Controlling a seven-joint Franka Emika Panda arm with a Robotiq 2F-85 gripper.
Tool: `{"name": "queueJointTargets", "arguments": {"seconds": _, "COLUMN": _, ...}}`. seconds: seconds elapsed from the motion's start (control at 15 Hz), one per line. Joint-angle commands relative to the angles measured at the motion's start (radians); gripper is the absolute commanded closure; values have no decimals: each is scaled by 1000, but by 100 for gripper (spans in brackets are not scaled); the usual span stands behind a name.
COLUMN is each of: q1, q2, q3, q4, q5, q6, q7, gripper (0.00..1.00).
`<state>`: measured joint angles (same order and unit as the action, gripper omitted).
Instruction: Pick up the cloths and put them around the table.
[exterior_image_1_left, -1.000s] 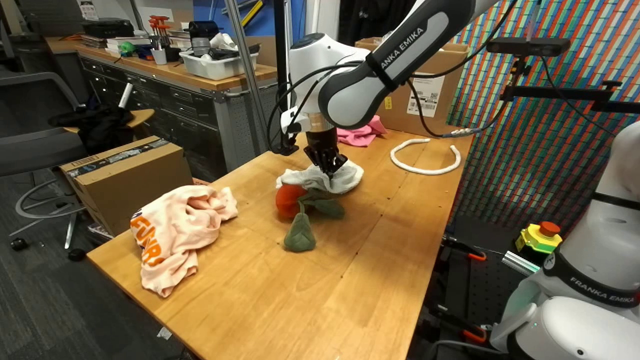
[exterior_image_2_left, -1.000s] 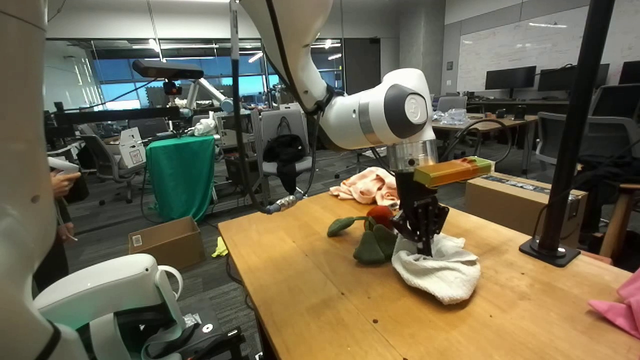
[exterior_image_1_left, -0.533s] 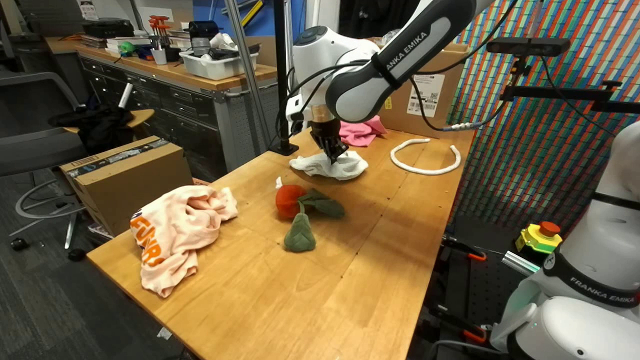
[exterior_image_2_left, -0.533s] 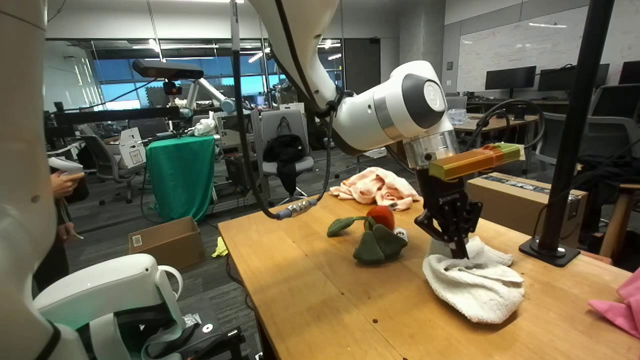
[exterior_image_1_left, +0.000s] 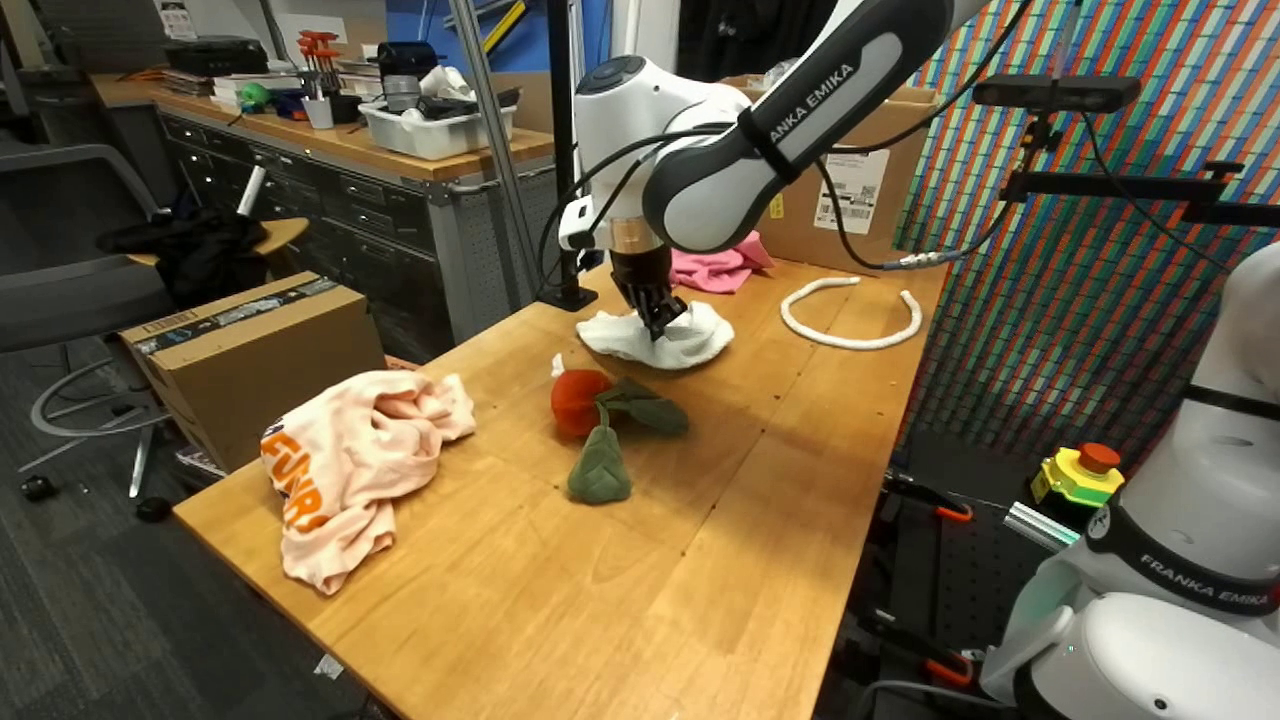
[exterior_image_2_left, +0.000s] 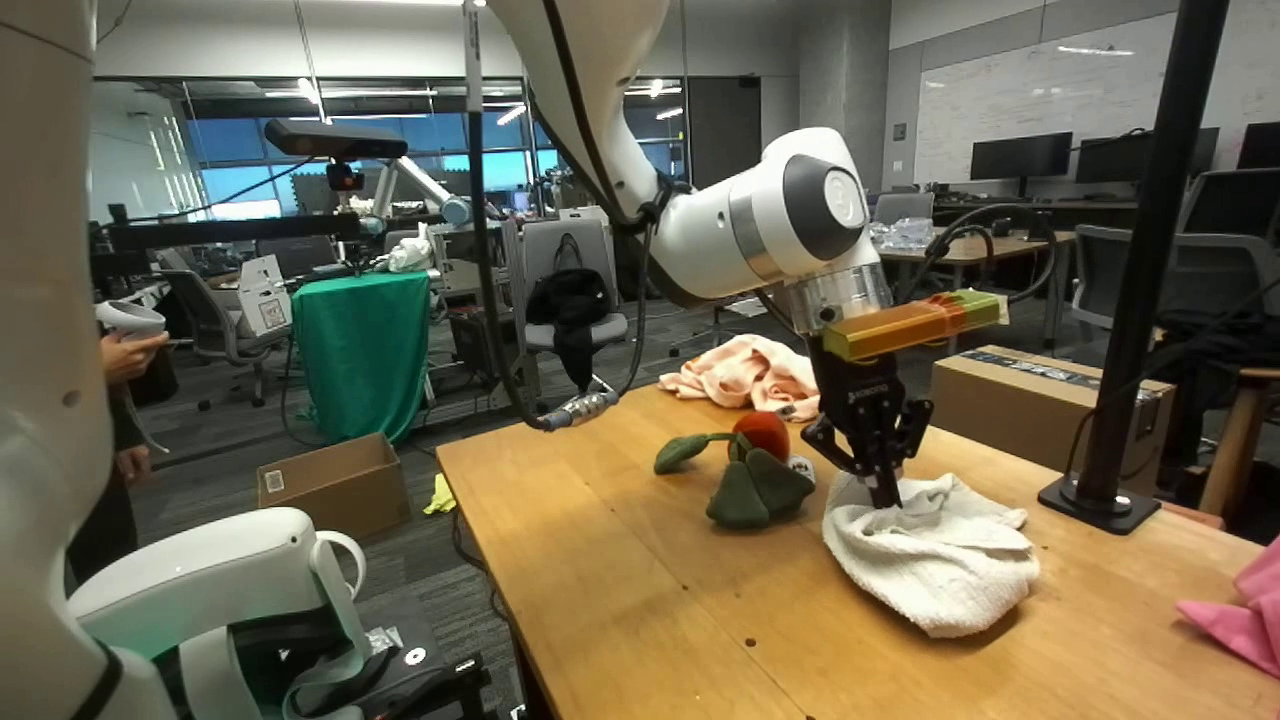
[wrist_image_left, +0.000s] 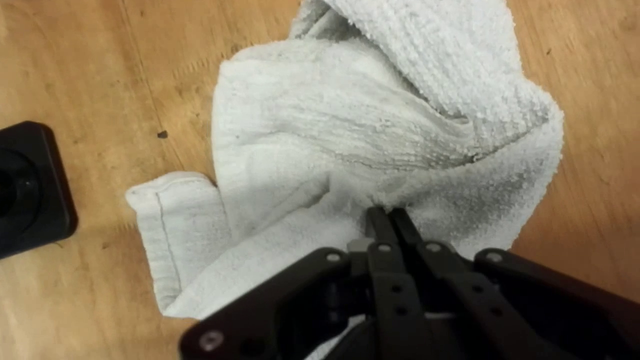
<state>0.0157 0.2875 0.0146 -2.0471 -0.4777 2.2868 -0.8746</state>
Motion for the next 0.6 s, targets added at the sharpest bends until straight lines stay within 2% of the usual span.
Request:
{"name": "queueJointTargets", "arguments": {"seconds": 0.0, "q1": 0, "q2": -8, "q3": 24, "q4": 3, "q5": 49, "q6": -4, "q7": 19, "gripper": 97}}
{"name": "queueJointTargets", "arguments": {"seconds": 0.07, "q1": 1, "q2": -11, "q3": 26, "q4": 2, "q5": 53, "q6": -6, "q7": 24, "gripper": 97}}
{"name": "queueJointTargets", "arguments": {"seconds": 0.13, "q1": 5, "q2": -13, "q3": 24, "q4": 3, "q5": 43, "q6": -7, "q7": 40, "gripper": 92}}
{"name": "queueJointTargets", "arguments": {"seconds": 0.2, "q1": 6, "q2": -15, "q3": 24, "q4": 3, "q5": 37, "q6": -11, "q7": 49, "gripper": 70}}
{"name": "queueJointTargets", "arguments": {"seconds": 0.33, "q1": 11, "q2": -27, "q3": 20, "q4": 1, "q5": 20, "q6": -22, "q7": 71, "gripper": 67}}
{"name": "queueJointTargets", "arguments": {"seconds": 0.53, "q1": 16, "q2": -52, "q3": 15, "q4": 6, "q5": -6, "q6": -49, "q7": 104, "gripper": 45}}
